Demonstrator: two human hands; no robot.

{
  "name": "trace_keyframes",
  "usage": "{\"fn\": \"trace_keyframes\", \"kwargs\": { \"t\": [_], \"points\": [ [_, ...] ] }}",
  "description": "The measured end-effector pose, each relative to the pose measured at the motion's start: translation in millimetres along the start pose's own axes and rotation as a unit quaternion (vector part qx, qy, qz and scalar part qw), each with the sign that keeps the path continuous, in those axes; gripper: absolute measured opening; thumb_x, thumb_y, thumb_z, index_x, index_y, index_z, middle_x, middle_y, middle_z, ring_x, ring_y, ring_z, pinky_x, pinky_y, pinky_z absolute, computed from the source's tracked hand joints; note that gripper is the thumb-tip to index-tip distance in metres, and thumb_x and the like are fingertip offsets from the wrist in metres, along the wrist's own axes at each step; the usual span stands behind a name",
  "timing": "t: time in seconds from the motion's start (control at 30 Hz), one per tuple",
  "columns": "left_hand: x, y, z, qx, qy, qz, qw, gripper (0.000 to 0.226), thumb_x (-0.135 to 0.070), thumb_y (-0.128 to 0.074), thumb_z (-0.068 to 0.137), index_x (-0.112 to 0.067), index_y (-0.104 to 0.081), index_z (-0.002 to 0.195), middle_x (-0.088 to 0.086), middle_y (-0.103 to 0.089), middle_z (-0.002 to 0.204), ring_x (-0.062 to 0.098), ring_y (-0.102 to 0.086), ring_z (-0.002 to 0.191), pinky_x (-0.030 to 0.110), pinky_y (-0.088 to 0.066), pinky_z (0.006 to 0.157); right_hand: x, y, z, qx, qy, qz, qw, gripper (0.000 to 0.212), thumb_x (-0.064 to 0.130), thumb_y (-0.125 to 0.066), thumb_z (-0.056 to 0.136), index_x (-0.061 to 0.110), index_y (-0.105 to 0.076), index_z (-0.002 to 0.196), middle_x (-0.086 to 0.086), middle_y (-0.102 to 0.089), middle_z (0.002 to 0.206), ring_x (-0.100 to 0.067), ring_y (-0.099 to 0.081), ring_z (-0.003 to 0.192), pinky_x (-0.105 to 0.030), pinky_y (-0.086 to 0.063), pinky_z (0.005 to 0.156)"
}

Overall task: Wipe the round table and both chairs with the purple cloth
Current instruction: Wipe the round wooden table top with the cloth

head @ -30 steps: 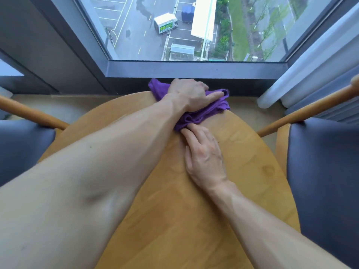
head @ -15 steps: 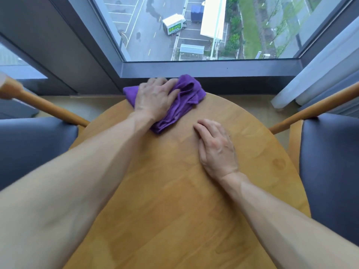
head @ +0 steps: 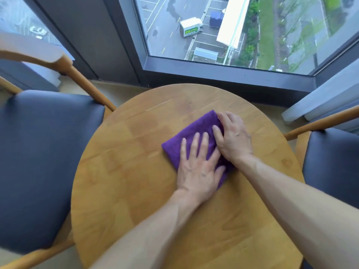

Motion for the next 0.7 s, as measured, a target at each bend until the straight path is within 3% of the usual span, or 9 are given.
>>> {"fn": "trace_keyframes", "kwargs": {
  "t": [0.2,0.27,0.43,0.57,0.7],
  "points": [
    [77,8,-35,-0.004,-0.136,0.009,0.991,0.048,-0.049,-0.044,0.094,-0.033,-0.057,0.138,0.006,-0.042,0.156,0.028,-0.036,0.146,0.056,-0.026,0.118,12,-13,-16,0.039,-0.01,-0.066,0.997,0.056,0.046,-0.043,0.087,0.014,-0.054,0.132,-0.008,-0.05,0.141,-0.029,-0.045,0.132,-0.045,-0.039,0.108],
    [128,14,-52,0.006,-0.099,0.012,0.995,0.049,-0.048,-0.045,0.093,-0.032,-0.057,0.138,0.005,-0.041,0.157,0.026,-0.035,0.147,0.055,-0.026,0.118,16,-17,-23,0.051,-0.025,-0.069,0.996,0.058,0.048,-0.042,0.089,0.017,-0.052,0.137,-0.008,-0.048,0.144,-0.028,-0.042,0.136,-0.045,-0.037,0.111],
    [226,26,-114,0.01,0.092,0.002,0.996,0.054,-0.046,-0.042,0.092,-0.019,-0.059,0.136,0.01,-0.042,0.155,0.031,-0.035,0.145,0.057,-0.023,0.118,26,-22,-47,0.058,-0.052,-0.077,0.994,0.045,0.034,-0.054,0.095,0.017,-0.053,0.136,-0.007,-0.045,0.147,-0.027,-0.04,0.137,-0.042,-0.034,0.114],
    [167,23,-159,-0.04,0.186,-0.019,0.981,0.051,-0.044,-0.05,0.089,-0.016,-0.062,0.129,0.016,-0.047,0.15,0.038,-0.04,0.141,0.063,-0.025,0.114,40,-20,-69,0.05,-0.083,-0.069,0.993,0.042,0.031,-0.054,0.095,0.017,-0.054,0.134,-0.006,-0.045,0.147,-0.026,-0.04,0.137,-0.042,-0.036,0.111],
    [62,17,-196,0.014,0.039,-0.075,0.996,0.056,-0.055,-0.057,0.08,-0.028,-0.06,0.129,0.011,-0.047,0.151,0.034,-0.038,0.143,0.062,-0.025,0.114,59,-20,-92,0.045,-0.093,-0.063,0.993,0.045,0.029,-0.056,0.093,0.019,-0.052,0.137,-0.006,-0.043,0.148,-0.025,-0.039,0.138,-0.042,-0.037,0.11]
  ]
}}
Point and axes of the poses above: each hand's wrist, its own z-axis towards the middle knuckle, its own y-axis out of the back of the hand, x = y × z, the point moved 6 cm from there along z, towards the middle knuckle
